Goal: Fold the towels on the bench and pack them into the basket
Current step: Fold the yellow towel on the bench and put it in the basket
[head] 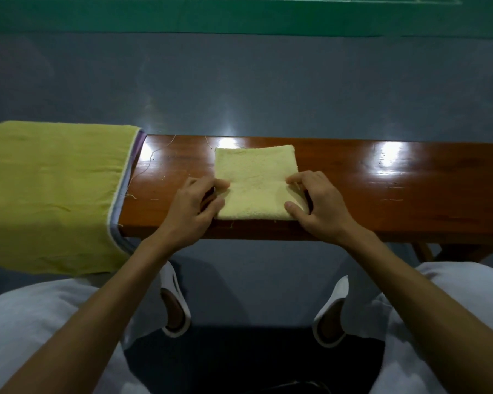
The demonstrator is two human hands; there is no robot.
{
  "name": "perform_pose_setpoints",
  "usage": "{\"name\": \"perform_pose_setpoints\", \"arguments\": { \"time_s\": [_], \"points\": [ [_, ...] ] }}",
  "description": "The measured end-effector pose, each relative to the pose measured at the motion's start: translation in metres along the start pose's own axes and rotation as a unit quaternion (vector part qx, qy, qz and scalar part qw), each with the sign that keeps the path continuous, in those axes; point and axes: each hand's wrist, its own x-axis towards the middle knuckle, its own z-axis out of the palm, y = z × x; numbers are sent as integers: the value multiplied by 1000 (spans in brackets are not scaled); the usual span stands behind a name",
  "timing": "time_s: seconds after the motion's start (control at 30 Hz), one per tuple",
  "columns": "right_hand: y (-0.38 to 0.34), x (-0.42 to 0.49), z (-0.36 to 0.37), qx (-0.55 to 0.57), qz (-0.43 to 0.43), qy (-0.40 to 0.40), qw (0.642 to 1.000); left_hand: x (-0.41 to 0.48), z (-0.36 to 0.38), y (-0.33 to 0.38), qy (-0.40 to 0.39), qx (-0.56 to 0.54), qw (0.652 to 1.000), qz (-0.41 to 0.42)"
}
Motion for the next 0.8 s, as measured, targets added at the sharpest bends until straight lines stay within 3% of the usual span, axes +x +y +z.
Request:
{"name": "perform_pose_setpoints", "arguments": {
  "time_s": [0.47,0.57,0.7,0.8],
  "points": [
    [11,-15,-2,-90,-74,-39,992,-13,-11,5,-36,-10,999,-30],
    [12,-15,-2,-93,-79,-31,992,-18,-10,2,-58,43,997,-6],
    [11,-16,0,-62,-74,-19,995,-25,-1,2,-16,125,991,43],
    [10,-16,-2,-43,-72,-19,996,-27,0,7,30,84,994,59]
  ]
}}
